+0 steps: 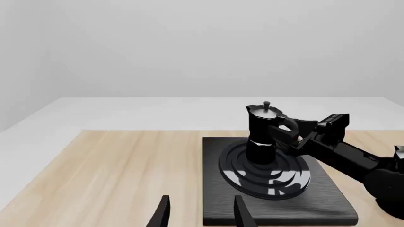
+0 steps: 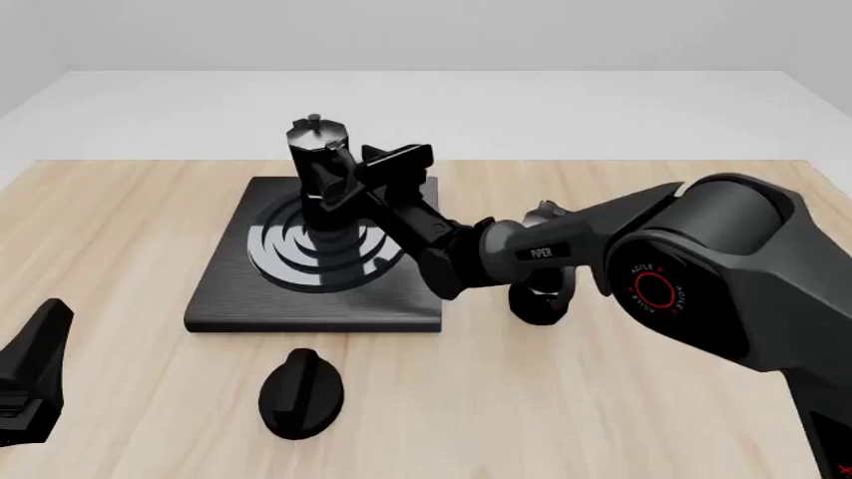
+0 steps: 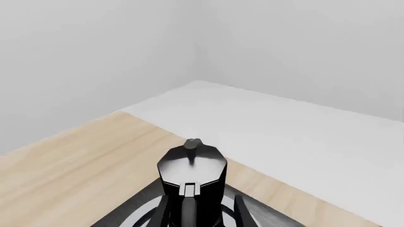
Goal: Put the right moka pot on the stove.
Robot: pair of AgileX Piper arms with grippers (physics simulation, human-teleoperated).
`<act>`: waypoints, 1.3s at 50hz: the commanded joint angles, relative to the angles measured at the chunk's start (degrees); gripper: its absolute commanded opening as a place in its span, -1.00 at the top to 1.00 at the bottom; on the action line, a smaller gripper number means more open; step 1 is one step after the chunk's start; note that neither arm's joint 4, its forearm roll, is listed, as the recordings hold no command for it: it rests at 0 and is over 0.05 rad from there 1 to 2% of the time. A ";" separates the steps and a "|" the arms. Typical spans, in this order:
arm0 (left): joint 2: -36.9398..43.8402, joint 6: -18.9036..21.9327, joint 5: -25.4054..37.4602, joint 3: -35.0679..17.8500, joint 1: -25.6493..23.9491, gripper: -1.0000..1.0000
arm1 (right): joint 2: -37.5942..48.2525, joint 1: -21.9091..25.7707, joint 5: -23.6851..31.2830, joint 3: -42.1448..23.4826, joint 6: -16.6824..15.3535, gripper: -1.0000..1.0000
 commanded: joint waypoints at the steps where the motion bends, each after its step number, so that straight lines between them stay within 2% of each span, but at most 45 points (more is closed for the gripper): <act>1: 0.00 0.00 0.00 0.00 0.00 -1.00 | -0.93 -0.31 0.30 2.69 -1.19 -1.00; 10: 0.00 0.00 0.00 0.00 0.00 -1.00 | -3.90 -0.05 -0.39 6.48 -1.90 -1.00; 27: 0.01 0.00 0.00 0.00 -0.01 -1.00 | -9.70 1.60 2.51 11.94 -1.22 -1.00; 45: 0.01 0.01 0.00 0.00 -0.01 -1.00 | -16.35 1.62 2.74 18.80 -0.84 -1.00; 59: 0.00 0.00 0.00 0.00 -0.01 -1.00 | -27.13 4.09 4.27 27.97 -0.29 -1.00; 65: 0.00 0.00 0.00 0.00 0.00 -1.00 | -32.53 4.49 6.59 31.94 0.27 -1.00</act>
